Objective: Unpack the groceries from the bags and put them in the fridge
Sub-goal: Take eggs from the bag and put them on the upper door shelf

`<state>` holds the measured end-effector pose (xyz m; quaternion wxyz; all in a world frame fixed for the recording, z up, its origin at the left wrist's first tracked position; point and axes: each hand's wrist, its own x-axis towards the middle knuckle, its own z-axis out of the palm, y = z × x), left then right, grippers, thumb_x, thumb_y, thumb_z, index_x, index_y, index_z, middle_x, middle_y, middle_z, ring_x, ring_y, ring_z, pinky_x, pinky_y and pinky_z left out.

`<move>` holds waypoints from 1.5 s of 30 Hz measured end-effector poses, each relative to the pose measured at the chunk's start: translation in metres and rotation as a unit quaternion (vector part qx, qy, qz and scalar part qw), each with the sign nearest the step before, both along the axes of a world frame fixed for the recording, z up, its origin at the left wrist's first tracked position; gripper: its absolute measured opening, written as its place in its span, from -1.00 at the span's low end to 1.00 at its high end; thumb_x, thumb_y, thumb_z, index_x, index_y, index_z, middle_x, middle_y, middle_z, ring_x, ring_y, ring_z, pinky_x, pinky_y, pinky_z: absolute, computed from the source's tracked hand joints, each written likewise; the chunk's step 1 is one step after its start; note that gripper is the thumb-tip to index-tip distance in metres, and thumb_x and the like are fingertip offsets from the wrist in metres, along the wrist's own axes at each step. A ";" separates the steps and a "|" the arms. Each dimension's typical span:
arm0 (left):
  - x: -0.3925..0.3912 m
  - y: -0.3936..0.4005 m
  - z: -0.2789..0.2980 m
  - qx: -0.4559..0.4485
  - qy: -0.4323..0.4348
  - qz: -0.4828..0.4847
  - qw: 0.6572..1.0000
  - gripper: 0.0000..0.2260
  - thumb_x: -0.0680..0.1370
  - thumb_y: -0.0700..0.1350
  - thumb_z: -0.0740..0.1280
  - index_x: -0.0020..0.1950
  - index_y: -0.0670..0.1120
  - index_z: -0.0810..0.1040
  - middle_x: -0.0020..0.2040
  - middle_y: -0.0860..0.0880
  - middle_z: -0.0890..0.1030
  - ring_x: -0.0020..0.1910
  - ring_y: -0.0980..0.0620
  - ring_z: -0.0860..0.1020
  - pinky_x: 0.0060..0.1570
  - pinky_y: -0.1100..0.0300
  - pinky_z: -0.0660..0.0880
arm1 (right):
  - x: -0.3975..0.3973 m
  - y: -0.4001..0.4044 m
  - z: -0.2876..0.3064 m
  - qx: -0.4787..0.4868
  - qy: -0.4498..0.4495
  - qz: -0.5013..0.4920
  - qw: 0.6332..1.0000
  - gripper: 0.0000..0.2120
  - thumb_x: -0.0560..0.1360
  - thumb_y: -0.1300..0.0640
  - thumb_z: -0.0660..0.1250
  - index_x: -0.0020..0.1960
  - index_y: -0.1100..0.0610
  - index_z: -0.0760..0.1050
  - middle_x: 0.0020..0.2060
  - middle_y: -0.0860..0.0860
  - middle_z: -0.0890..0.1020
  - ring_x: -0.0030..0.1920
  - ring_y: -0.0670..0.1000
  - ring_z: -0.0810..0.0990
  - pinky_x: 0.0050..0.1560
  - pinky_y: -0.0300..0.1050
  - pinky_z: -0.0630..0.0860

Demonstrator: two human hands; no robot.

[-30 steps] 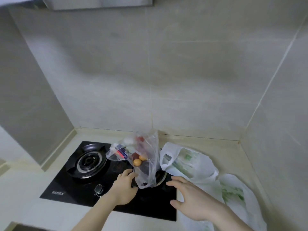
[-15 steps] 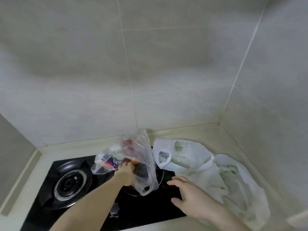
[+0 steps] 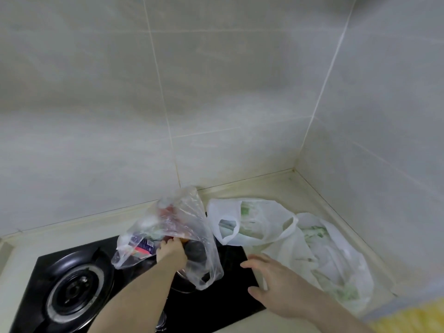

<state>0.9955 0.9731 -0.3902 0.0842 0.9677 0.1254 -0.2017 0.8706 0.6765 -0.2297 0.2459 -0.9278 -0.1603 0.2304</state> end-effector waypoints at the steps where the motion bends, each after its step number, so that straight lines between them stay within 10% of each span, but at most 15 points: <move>1: 0.002 0.001 -0.001 0.003 -0.001 0.004 1.000 -0.58 0.59 -0.12 0.26 0.44 -0.15 0.34 0.42 -0.15 0.44 0.44 -0.18 0.37 0.36 -0.02 0.41 | 0.002 0.002 0.000 0.000 -0.002 0.003 1.000 -0.49 0.64 -0.04 0.29 0.56 -0.16 0.29 0.56 -0.23 0.20 0.55 -0.15 0.23 0.45 -0.30 0.19; 12: 0.002 0.015 -0.008 0.008 -0.079 -0.003 0.997 -0.66 0.58 -0.12 0.31 0.35 -0.11 0.48 0.35 -0.11 0.51 0.44 -0.12 0.35 0.34 0.03 0.41 | 0.033 0.035 -0.014 0.009 -0.005 0.038 0.999 -0.54 0.61 -0.01 0.29 0.50 -0.14 0.36 0.45 -0.25 0.32 0.46 -0.14 0.35 0.43 -0.25 0.28; 23: -0.096 0.060 0.028 -0.257 -0.299 0.112 0.912 -0.63 0.53 -0.23 0.45 0.33 -0.05 0.55 0.15 0.01 0.49 0.07 0.00 0.56 0.15 0.15 0.49 | 0.095 0.139 -0.077 -0.020 0.054 0.133 0.989 -0.41 0.55 0.21 0.26 0.56 0.03 0.31 0.51 0.00 0.35 0.51 0.05 0.35 0.50 -0.04 0.32; 38: -0.180 0.073 0.091 -0.301 -0.316 0.215 0.873 -0.63 0.56 -0.14 0.45 0.34 0.07 0.52 0.16 0.19 0.60 0.12 0.25 0.58 0.12 0.34 0.54 | 0.157 0.212 -0.146 -0.151 -0.072 0.223 0.960 -0.25 0.53 0.37 0.31 0.65 0.05 0.17 0.64 0.01 0.12 0.60 0.18 0.15 0.61 0.05 0.15; 45: -0.209 0.064 0.107 -0.316 -0.316 0.244 0.861 -0.63 0.57 -0.14 0.45 0.32 0.15 0.51 0.14 0.16 0.62 0.10 0.19 0.62 0.10 0.31 0.56 | 0.160 0.218 -0.176 -0.146 -0.089 0.232 0.957 -0.53 0.46 0.34 0.39 0.35 0.11 0.50 0.43 0.09 0.36 0.47 0.17 0.36 0.49 0.00 0.35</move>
